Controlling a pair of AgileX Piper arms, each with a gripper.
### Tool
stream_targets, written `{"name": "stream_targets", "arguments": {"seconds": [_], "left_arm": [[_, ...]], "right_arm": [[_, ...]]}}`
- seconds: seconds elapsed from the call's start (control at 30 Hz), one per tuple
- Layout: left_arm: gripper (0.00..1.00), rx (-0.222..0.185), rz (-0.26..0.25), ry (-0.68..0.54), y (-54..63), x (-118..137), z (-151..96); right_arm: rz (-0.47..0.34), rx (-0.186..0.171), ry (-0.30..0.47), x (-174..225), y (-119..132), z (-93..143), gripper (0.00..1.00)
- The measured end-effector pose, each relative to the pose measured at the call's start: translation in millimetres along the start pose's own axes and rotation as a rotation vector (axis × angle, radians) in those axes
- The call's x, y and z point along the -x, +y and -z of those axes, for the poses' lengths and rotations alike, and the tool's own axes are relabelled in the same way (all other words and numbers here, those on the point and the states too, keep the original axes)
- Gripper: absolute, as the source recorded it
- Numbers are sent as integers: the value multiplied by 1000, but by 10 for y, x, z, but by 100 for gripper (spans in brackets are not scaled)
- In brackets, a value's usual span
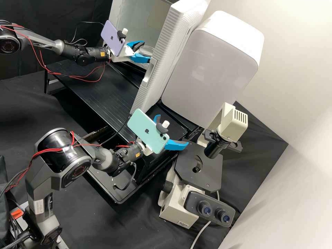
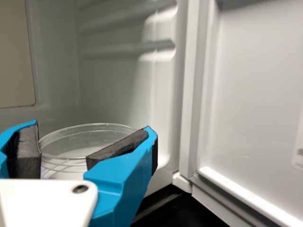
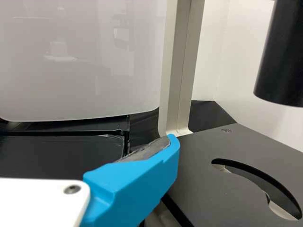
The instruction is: Take the petri dish out of the incubator
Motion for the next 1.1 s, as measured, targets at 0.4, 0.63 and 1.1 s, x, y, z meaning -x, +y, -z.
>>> {"name": "stream_targets", "arguments": {"seconds": [0.4, 0.63, 1.1], "left_arm": [[0, -2, 31, 8, -68, -37, 18], [0, -3, 30, 10, -62, -38, 29], [100, 3, 36, 13, -64, -39, 31]], "right_arm": [[0, 0, 0, 0, 0, 0, 100], [0, 0, 0, 0, 0, 0, 100], [0, 0, 0, 0, 0, 0, 100]]}}
